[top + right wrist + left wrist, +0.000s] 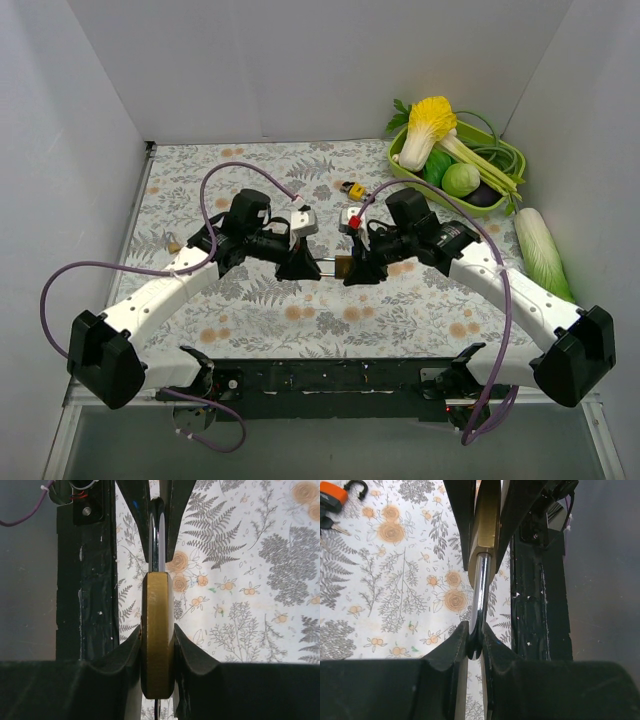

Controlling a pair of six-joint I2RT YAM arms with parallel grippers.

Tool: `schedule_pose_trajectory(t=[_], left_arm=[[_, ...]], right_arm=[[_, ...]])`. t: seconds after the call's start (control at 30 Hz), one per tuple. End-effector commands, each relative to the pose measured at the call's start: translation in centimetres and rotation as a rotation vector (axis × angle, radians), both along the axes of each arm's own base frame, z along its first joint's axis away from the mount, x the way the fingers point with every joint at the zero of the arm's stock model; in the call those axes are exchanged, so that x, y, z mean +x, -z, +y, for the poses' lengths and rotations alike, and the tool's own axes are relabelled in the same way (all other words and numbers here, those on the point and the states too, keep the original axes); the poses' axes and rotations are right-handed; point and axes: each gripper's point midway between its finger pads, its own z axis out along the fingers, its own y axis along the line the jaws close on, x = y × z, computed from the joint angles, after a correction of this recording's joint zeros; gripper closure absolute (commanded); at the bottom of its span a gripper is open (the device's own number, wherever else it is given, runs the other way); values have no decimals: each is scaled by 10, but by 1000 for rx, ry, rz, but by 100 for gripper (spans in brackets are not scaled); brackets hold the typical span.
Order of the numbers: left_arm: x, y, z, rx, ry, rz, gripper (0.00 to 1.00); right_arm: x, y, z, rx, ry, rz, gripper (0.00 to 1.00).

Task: Lock with the key
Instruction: Lock the lock.

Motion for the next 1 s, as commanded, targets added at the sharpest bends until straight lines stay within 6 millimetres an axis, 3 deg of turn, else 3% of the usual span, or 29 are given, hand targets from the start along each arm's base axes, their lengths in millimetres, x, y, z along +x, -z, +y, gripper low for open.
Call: schedule_pose_trajectory(t=[0.0, 0.1, 0.17, 0.33, 0.63, 0.8, 0.97], left_arm=[[-18, -44, -42, -201, 124, -123, 100], [-20, -49, -48, -247, 95, -101, 100], [-15, -65, -53, -313, 70, -146, 100], [-10, -79, -56, -376, 20, -145, 100], [-37, -95, -64, -434, 89, -151, 100], [-38, -87, -57, -401, 63, -148, 100], [-27, -74, -33, -323, 25, -140, 100]], right_arm=[[-27, -62, 55, 312, -227, -109, 99], [-23, -59, 64, 331, -216, -107, 99], [-25, -57, 70, 342, -226, -97, 99], [-44, -39, 71, 330, -257, -45, 99], [-44, -33, 83, 341, -260, -27, 99], [-43, -31, 71, 315, -254, -38, 99], [-31, -21, 40, 225, -197, -46, 99]])
